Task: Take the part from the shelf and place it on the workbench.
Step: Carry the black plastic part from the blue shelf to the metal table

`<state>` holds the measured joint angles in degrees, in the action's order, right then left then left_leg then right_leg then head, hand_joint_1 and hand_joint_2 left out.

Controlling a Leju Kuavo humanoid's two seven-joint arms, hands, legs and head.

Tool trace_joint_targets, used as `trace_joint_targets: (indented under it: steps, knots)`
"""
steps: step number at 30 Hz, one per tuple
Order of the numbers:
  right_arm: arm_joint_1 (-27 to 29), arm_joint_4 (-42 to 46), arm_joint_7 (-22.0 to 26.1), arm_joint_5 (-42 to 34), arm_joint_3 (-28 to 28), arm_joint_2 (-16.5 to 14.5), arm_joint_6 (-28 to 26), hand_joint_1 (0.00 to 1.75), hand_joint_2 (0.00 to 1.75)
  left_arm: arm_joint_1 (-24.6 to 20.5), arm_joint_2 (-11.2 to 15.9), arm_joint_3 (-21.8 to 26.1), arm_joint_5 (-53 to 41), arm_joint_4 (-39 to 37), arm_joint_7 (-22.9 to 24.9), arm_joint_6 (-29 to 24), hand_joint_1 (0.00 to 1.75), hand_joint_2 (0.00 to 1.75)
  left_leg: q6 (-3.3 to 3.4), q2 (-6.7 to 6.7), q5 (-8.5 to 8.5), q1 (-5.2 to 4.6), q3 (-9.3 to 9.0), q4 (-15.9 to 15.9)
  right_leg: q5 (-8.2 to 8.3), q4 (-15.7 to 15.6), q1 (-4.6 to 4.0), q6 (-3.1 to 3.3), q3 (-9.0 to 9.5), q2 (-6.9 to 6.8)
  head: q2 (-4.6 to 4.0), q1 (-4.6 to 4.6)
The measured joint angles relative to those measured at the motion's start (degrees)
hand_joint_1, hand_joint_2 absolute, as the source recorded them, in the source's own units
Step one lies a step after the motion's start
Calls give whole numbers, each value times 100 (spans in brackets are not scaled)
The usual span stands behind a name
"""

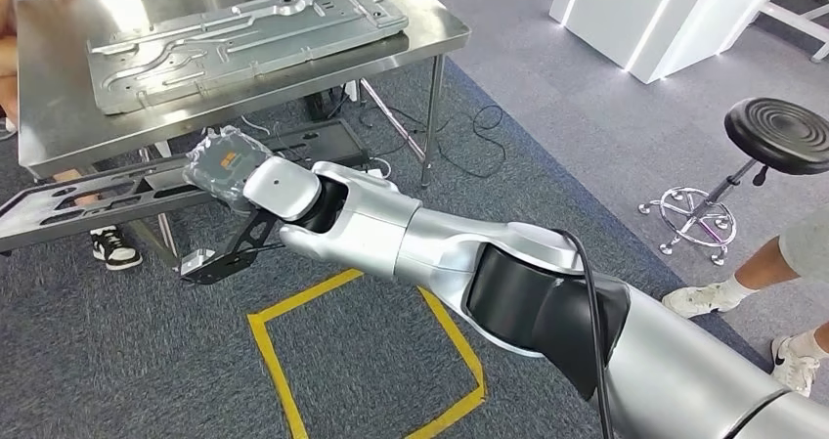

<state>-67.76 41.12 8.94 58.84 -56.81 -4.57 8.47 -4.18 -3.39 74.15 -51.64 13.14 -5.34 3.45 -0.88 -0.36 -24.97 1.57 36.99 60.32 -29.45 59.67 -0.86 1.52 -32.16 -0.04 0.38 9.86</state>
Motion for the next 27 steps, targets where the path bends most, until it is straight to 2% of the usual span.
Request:
trace_joint_targets:
  steps: [2, 3, 5, 6, 7, 8, 10, 11, 12, 14, 16, 17, 18, 19, 21, 22, 23, 25, 26, 27]
  knots:
    - [-30, -2, 0, 0, 0, -7, -3, 175, 175, 4, -2, 1, 1, 0, -1, 1, 0, 175, 63, 2, -26, 28, -56, -35, -110, 199, 13, -60, -86, 2, -1, 2]
    - [-42, -4, 0, 0, 0, -9, -3, 175, 175, 3, -3, 1, 1, 0, -1, 2, 0, 175, 93, 3, -42, 40, -92, -52, -217, 460, 33, -98, -220, 3, -1, 3]
    - [-43, -19, 3, 0, -1, -9, -2, 175, 175, 1, -2, 1, -1, 0, -1, 5, 0, 175, 130, 3, -88, 43, -148, -62, -440, 1212, 85, -161, -665, 4, -1, 2]
    - [-31, -32, 7, 0, -1, -9, -2, 175, 175, 1, -2, 0, -2, 0, -1, 7, 0, 175, 133, 0, -115, 44, -177, -61, -470, 1502, 111, -179, -881, 3, -1, 3]
    - [-20, -44, 10, 0, -2, -9, -1, 175, 175, 2, -2, 0, -2, 0, -1, 8, 0, 175, 129, -5, -147, 47, -213, -61, -398, 1618, 131, -188, -1022, 3, -1, 2]
    - [-14, -57, 14, 0, -2, -9, -2, 175, 175, 3, -3, 0, -3, 0, -1, 8, 0, 175, 118, -10, -181, 50, -260, -60, -209, 1502, 145, -184, -1048, 3, -1, 3]
    - [-20, -75, 15, 0, -2, -9, -5, 175, 175, 6, -4, 1, -3, 0, -1, 9, 0, 175, 87, -18, -256, 58, -367, -72, 316, 811, 150, -142, -842, 5, -1, 2]
    - [-29, -83, 15, 0, -2, -10, -8, 175, 175, 2, -4, 1, -3, 0, -1, 9, 0, 175, 65, -20, -287, 53, -410, -82, 496, 473, 129, -114, -708, 5, -1, 2]
    - [-39, -88, 15, -1, -2, -15, -9, 175, 175, -2, -4, 1, -3, 0, 0, 10, 0, 175, 36, -20, -306, 54, -435, -99, 563, 228, 103, -82, -602, 3, -1, 2]
    - [-50, -97, 15, -3, -2, -29, -9, 175, 175, -12, -8, 1, -4, 0, 1, 12, 0, 175, -33, -14, -317, 55, -460, -151, 512, 69, 51, -36, -519, 5, -1, 3]
    - [-54, -105, 16, -5, -2, -43, -10, 175, 175, -15, -15, 1, -8, 0, 1, 13, 0, 175, -100, 7, -346, 63, -497, -184, 492, -48, 58, 0, -425, 11, -1, 2]
    - [-61, -111, 19, -6, -2, -49, -13, 175, 175, -17, -15, 1, -10, 1, 1, 13, 0, 175, -115, 18, -403, 61, -480, -100, 491, -116, 67, 23, -357, 9, -1, 1]
    - [-73, -119, 25, -7, -2, -59, -15, 175, 175, -18, -12, 1, -13, 1, 1, 13, 0, 175, -120, 27, -501, 58, -389, 110, 488, -177, 76, 51, -287, 7, -1, 1]
    - [-82, -127, 34, -7, -2, -72, -15, 175, 175, -16, -4, 1, -15, 2, 1, 13, 0, 175, -116, 32, -622, 58, -223, 442, 470, -207, 69, 81, -237, 5, -1, 1]
    - [-81, -146, 60, -8, -4, -88, -13, 175, 175, -11, 7, 1, -17, 2, 1, 13, 0, 175, -119, 30, -812, 46, 239, 1173, 411, -207, 39, 136, -169, 5, -1, 0]
    - [-64, -158, 71, -9, -8, -93, -10, 175, 175, -4, 10, 1, -20, 2, 2, 13, 0, 175, -121, 30, -774, 41, 403, 1355, 370, -199, 22, 148, -128, 8, -1, 0]
    - [-50, -169, 78, -9, -11, -96, -9, 175, 175, 4, 10, 1, -21, 2, 2, 13, 0, 175, -118, 30, -614, 38, 462, 1308, 322, -183, 8, 152, -82, 12, -1, 0]
    - [-43, -183, 78, -9, -17, -108, -8, 175, 175, 17, 15, 1, -23, 2, 3, 13, 0, 175, -79, 31, -96, 24, 307, 679, 203, -127, -8, 142, 7, 19, -1, 0]
    - [-53, -187, 76, -9, -17, -114, -7, 175, 175, 19, 20, 1, -23, 2, 4, 13, 0, 175, -49, 32, 89, 2, 188, 348, 146, -89, -21, 126, 27, 22, -1, -1]
    - [-63, -189, 75, -9, -17, -124, -5, 175, 175, 16, 25, 1, -23, 2, 4, 13, 0, 175, -18, 33, 168, -18, 96, 104, 102, -55, -29, 105, 22, 26, -1, -1]
